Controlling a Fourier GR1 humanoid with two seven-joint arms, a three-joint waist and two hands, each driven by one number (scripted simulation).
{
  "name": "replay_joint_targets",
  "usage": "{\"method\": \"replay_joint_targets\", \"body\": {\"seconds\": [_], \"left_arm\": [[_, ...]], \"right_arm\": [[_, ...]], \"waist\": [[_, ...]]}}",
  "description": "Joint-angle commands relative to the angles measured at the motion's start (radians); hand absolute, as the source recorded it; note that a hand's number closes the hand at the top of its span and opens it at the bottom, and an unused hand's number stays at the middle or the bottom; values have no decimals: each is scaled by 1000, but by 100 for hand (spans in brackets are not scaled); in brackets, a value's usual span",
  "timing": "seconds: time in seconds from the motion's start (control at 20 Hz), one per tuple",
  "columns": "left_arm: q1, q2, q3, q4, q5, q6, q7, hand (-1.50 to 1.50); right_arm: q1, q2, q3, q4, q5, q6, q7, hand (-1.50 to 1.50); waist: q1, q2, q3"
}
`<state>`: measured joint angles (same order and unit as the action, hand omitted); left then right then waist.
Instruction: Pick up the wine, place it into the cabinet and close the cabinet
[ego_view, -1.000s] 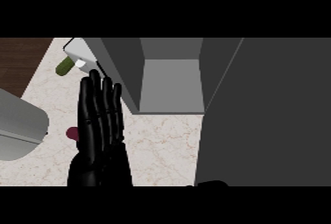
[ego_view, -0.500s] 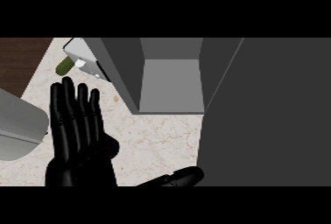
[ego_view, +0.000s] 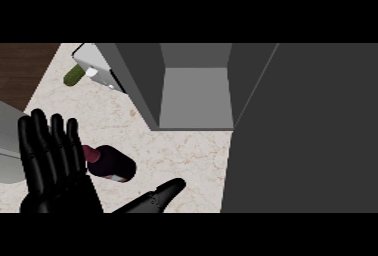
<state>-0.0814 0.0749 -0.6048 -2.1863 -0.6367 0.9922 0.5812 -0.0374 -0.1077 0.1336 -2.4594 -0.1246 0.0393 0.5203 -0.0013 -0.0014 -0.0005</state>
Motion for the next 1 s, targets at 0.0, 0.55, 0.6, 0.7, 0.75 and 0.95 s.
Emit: {"method": "replay_joint_targets", "body": {"seconds": [0.0, 0.55, 0.6, 0.7, 0.75, 0.95], "left_arm": [[83, 51, 54, -66, 47, 4, -22, -150], [259, 134, 156, 60, 509, 37, -416, -150], [246, 105, 155, 84, 512, 31, -430, -150], [213, 120, 259, 127, 596, -32, -443, -150], [325, 118, 232, 99, 671, -57, -587, -150], [326, 90, 357, 222, 819, -199, -693, -150]], "right_arm": [[20, 0, 10, -131, -27, -13, 72, -150], [-116, -17, -71, -69, -68, -23, 141, -150], [-142, -13, -43, -104, -58, -45, 207, -150], [-4, 36, 28, -92, 8, -18, 64, -150], [-55, 10, -13, -106, -33, -24, 127, -150], [-65, 40, 46, -81, 35, -43, 105, -150]], "waist": [[1, -1, 0], [3, 1, -2], [1, 0, -2], [-2, 1, -1], [4, -1, -2], [4, 0, -2]]}}
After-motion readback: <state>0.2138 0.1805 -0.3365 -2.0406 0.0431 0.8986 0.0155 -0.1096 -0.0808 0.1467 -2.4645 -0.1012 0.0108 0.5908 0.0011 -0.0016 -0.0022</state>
